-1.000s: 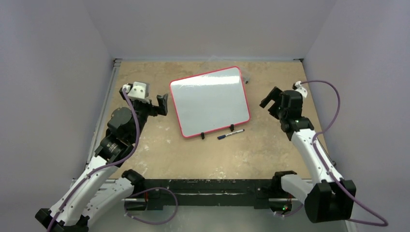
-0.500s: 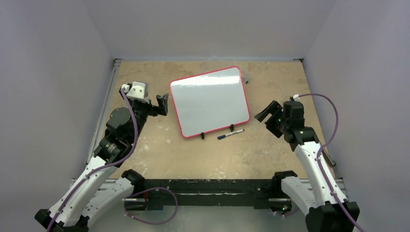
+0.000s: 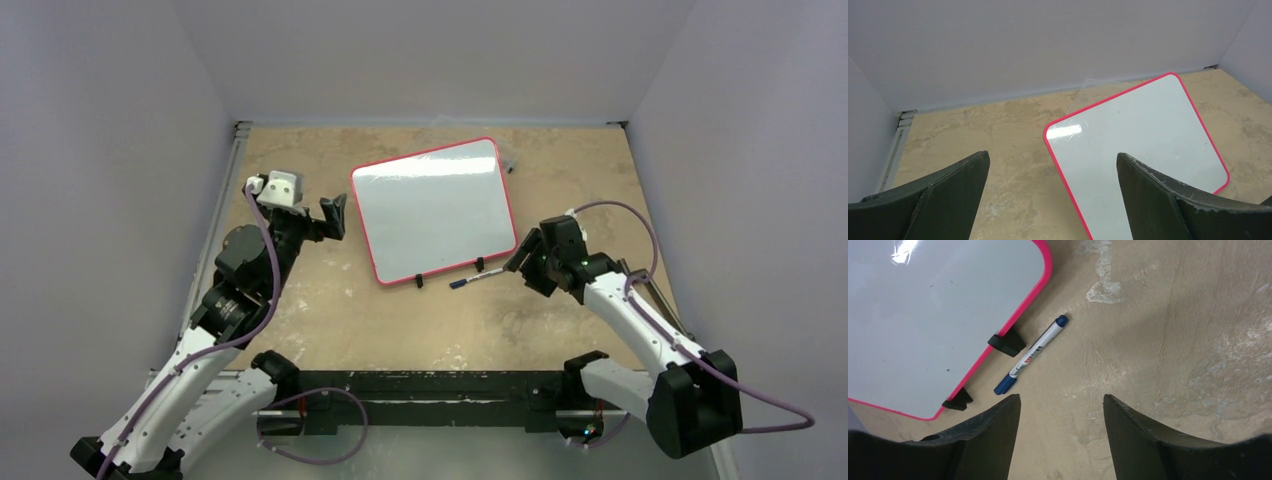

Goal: Write a sentence on the whiteboard
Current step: Open the whiteboard marker at the center of the board.

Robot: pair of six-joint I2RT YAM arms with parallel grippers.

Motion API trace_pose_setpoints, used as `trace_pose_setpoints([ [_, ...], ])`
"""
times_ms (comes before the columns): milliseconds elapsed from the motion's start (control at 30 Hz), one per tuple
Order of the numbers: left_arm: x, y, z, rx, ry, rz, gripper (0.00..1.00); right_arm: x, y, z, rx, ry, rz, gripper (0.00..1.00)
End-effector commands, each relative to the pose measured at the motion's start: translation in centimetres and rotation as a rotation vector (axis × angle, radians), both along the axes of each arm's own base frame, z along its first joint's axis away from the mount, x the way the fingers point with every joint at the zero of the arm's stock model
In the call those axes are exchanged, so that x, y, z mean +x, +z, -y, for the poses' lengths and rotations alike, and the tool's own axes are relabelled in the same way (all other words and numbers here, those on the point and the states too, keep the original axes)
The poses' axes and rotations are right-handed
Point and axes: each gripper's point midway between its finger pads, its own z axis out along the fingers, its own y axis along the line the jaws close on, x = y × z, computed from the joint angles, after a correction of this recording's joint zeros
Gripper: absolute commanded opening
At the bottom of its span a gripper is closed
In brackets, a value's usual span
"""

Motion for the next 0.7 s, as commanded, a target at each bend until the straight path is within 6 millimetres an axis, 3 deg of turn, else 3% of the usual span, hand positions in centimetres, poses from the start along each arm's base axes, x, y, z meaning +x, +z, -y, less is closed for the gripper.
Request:
trace_pose_setpoints([
  [0, -0.7, 2.4, 0.0, -0.047, -0.018, 0.049, 1.00, 1.5, -0.5, 0.2, -0.019, -0.069, 0.031, 0.58],
  [667, -1.2, 2.9, 0.0, -0.059, -0.032, 0.064, 1.00, 4.9, -3.2, -1.6, -0.186, -0.068, -0.012, 0.54],
])
